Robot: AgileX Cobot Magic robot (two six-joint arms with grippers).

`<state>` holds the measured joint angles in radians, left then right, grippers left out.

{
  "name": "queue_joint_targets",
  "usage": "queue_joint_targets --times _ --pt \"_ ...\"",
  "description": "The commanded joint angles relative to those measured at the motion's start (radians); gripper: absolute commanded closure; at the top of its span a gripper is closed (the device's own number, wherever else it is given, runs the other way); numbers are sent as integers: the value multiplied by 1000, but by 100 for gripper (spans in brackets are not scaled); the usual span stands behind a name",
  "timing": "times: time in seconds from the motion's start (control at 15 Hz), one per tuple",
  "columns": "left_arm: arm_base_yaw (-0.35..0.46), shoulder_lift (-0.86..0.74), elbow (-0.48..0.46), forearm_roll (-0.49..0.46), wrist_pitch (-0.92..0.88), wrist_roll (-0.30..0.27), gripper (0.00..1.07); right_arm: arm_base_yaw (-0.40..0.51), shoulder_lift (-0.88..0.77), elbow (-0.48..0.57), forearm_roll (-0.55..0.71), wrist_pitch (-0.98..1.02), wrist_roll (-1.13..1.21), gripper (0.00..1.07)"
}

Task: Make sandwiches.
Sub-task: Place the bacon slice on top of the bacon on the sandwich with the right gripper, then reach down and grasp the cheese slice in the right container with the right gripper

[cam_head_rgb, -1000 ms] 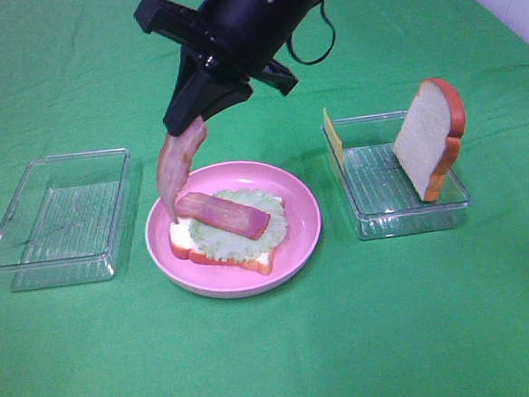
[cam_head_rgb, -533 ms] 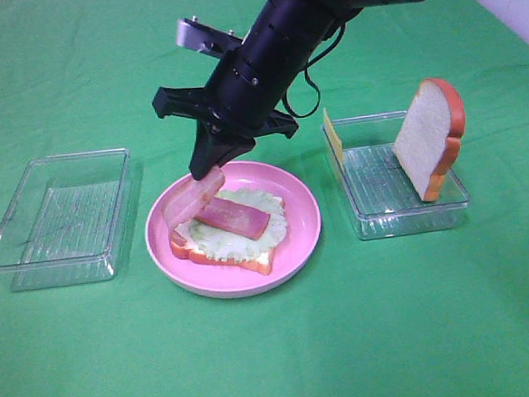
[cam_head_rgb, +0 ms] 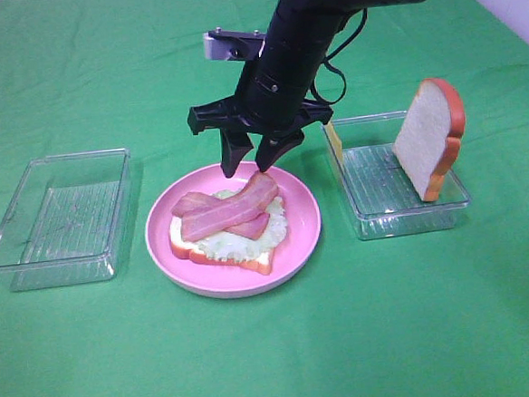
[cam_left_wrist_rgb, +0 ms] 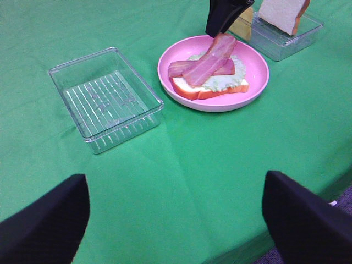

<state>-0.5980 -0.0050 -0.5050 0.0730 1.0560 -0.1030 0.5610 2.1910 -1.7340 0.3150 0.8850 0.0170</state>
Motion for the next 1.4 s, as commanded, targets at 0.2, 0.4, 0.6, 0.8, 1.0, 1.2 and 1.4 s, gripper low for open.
queue_joint_targets --times 0.2,0.4,0.6,0.8,1.0,1.2,1.4 --pt "-1 -8 5 -4 -11 2 26 1 -58 -10 -129 18 25 31" --pt "-1 -8 5 -4 -11 2 26 1 -76 -89 -291 149 87 32" --pt "-1 -8 5 -4 -11 2 26 -10 -76 -158 -396 236 118 32" --pt "-1 -8 5 -4 -11 2 26 -80 -59 -178 -371 268 154 45" --pt "-1 -8 5 -4 -11 2 26 -151 3 -182 -268 213 109 51" --pt "-1 -8 5 -4 -11 2 26 -160 38 -182 -274 172 108 51" --pt "-1 -8 5 -4 -11 2 26 -160 76 -182 -286 157 108 56"
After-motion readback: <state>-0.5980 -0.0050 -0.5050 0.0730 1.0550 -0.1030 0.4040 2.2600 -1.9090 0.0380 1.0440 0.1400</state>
